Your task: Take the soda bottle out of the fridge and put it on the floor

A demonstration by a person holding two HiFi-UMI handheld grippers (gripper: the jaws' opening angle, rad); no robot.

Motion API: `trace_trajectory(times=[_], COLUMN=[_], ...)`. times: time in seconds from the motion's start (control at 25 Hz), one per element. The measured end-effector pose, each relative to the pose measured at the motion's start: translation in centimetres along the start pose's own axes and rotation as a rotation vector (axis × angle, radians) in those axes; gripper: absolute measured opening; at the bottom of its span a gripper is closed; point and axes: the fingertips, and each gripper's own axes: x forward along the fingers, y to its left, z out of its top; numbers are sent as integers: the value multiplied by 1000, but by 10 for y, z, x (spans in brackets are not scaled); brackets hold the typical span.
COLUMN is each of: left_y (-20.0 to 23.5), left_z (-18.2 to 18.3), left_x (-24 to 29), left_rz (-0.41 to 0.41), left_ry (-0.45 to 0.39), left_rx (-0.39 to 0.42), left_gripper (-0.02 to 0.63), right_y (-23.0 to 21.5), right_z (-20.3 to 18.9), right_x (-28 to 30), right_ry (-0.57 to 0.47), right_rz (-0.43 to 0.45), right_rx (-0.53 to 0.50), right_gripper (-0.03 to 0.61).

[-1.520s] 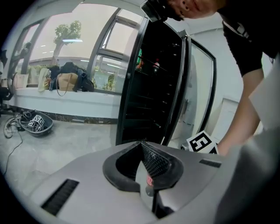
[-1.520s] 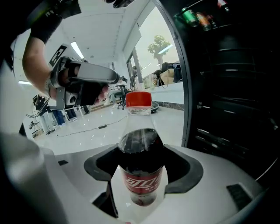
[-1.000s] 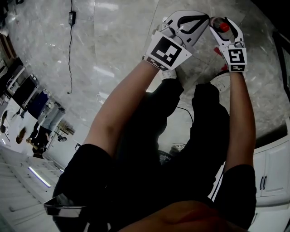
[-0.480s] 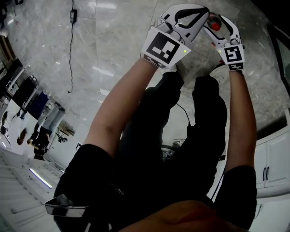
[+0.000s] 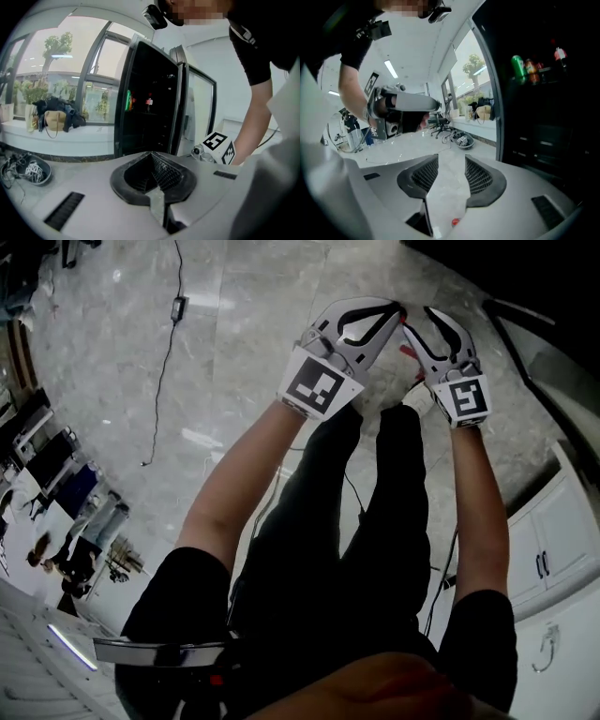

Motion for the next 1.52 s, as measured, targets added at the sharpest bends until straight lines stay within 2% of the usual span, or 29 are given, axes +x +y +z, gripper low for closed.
trace_trajectory(times=[0.2, 0.32, 0.4, 0.48, 0.64, 0.88, 1.08, 1.28, 1.52], left_y=[-34, -59, -75, -93, -131, -177, -194, -192, -196], left_z=[135, 225, 276, 314, 366, 425, 456, 470, 465], left_x=[-43, -82, -105, -126, -170, -221, -243, -244, -243], left_rz=[-46, -104, -140, -169, -213, -278, -305, -277, -277], left_ry=[-40, -66, -95, -121, -132, -186, -210, -238, -218], left_rx=[24, 59, 54, 31, 18, 14, 70, 44, 41], left_gripper=[0, 0, 0, 0, 0, 0, 0, 0, 0], right_y=[27, 51, 64, 82, 124, 176, 196, 191, 185], right_z=[159, 256, 307, 347, 411, 471, 504, 521, 525], right_x=[-96, -155, -186, -213, -263, -330, -359, -366, -362], right_ry=[-89, -119, -125, -131, -163, -252, -296, -327, -322], right_rz=[-20, -36, -57, -68, -72, -100, -125, -125, -126], right_rx=[-27, -2, 6, -1, 3, 12, -28, -66, -86], right_gripper=[18, 12, 12, 12, 12, 12, 12, 12, 12])
